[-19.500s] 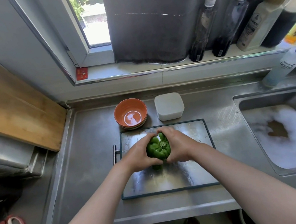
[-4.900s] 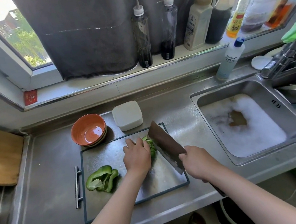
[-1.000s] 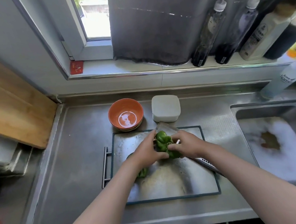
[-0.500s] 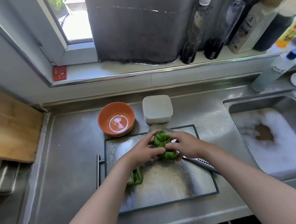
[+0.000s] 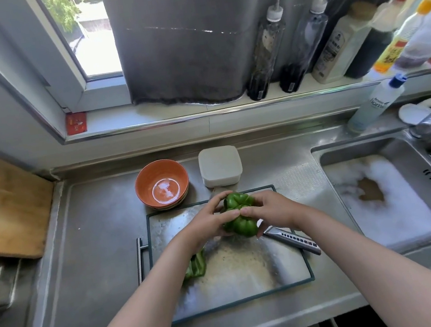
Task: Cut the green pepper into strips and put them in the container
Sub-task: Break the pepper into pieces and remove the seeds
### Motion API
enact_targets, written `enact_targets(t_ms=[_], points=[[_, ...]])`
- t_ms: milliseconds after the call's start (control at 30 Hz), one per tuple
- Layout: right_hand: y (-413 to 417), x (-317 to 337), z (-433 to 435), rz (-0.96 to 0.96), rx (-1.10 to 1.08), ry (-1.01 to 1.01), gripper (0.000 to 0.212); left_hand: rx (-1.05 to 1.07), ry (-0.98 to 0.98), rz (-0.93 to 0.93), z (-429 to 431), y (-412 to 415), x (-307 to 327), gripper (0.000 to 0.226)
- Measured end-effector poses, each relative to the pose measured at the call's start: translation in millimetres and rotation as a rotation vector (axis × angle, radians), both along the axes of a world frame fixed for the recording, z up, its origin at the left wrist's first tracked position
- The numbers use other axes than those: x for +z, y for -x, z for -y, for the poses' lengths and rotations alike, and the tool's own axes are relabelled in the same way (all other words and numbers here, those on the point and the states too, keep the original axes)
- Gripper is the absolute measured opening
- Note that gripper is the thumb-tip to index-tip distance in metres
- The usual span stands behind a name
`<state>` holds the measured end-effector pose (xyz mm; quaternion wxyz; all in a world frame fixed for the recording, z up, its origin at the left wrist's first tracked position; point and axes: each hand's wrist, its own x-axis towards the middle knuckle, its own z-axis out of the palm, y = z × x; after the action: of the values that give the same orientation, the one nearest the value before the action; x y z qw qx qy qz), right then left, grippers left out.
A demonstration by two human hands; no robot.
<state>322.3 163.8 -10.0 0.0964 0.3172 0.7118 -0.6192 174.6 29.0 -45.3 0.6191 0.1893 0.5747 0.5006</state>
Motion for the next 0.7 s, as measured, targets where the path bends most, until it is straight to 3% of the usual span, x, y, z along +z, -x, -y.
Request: enact_targets(t_ms=[100, 333, 433, 500, 700], points=[[-4, 7, 0, 0.017, 0.006, -0.086, 0.021, -0.006, -0.011, 0.009, -2, -3, 2, 0.049], [-46, 19, -9, 0.071, -0.107, -0.294, 0.005, -0.054, -0.042, -0.206, -33, -33, 19, 0.052], [-83, 30, -16, 0.09, -0.177, -0.421, 0.018, -0.072, -0.076, -0.196, -55, -70, 28, 0.046], [-114, 36, -24, 0.12, -0.216, -0.468, 0.013, -0.091, -0.079, -0.173, -68, -99, 33, 0.046], [-234, 41, -46, 0.163, -0.319, -0.397, 0.008, -0.242, -0.062, -0.077, -110, -204, 33, 0.046]])
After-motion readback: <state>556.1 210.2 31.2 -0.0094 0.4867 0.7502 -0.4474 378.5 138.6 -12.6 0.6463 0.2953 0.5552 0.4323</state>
